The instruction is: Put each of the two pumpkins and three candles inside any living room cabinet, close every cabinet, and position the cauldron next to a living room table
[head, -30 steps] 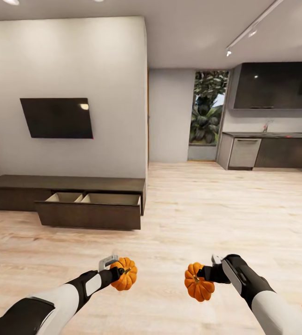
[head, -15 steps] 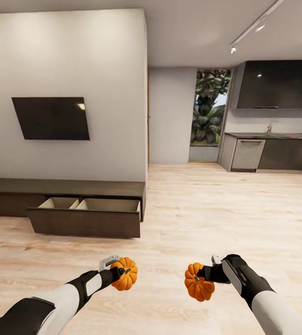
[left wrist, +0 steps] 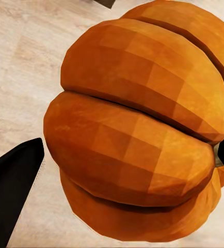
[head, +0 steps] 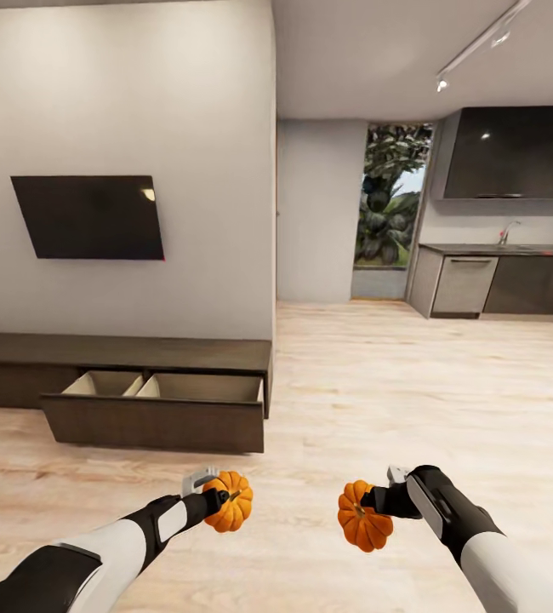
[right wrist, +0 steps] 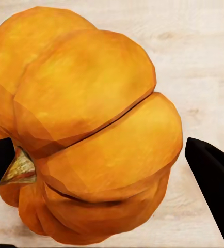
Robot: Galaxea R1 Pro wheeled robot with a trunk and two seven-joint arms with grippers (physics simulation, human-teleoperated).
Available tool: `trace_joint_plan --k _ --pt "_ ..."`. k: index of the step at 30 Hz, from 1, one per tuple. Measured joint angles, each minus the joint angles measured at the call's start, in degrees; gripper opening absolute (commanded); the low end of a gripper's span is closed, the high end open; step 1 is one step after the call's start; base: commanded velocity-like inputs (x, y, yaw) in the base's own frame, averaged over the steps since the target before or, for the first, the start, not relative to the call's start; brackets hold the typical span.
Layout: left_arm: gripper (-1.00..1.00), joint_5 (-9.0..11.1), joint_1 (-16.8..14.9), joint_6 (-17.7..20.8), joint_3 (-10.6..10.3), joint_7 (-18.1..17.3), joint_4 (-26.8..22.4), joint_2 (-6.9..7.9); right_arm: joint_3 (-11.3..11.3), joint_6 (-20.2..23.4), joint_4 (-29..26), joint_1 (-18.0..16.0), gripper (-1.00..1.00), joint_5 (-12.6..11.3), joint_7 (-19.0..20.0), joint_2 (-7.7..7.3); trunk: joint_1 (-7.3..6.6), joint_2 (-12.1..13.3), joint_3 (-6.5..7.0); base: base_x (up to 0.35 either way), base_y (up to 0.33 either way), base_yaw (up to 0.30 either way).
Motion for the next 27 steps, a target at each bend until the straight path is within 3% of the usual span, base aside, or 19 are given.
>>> trace_joint_plan --k 13,19,22,27 --pt "-1.0 0.1 0.0 -0.1 0.1 -0.1 -0.3 -0.25 0.0 0.0 0.0 0.0 -1.0 -0.1 0.1 0.01 0.0 0.0 0.0 0.324 0.126 0.0" --pt "-1.0 0.2 -0.1 0.4 0.6 -1.3 -2.8 0.1 -0.1 0.0 -0.6 0.0 -1.0 -0.3 0.1 -0.03 0.03 0.0 0.02 0.054 0.012 0.0" --pt "-1.0 0.3 -0.1 3.1 0.3 -1.5 -6.9 0.22 -0.1 0.3 -0.9 0.0 -1.0 -0.3 0.1 -0.05 0.03 0.0 0.01 0.002 0.0 0.0" --pt "-1.0 1.1 -0.1 12.0 0.7 -1.0 -14.3 0.95 -0.3 0.6 -1.7 0.0 -1.0 -0.4 0.0 1.07 0.03 0.0 0.02 0.0 0.0 0.0"
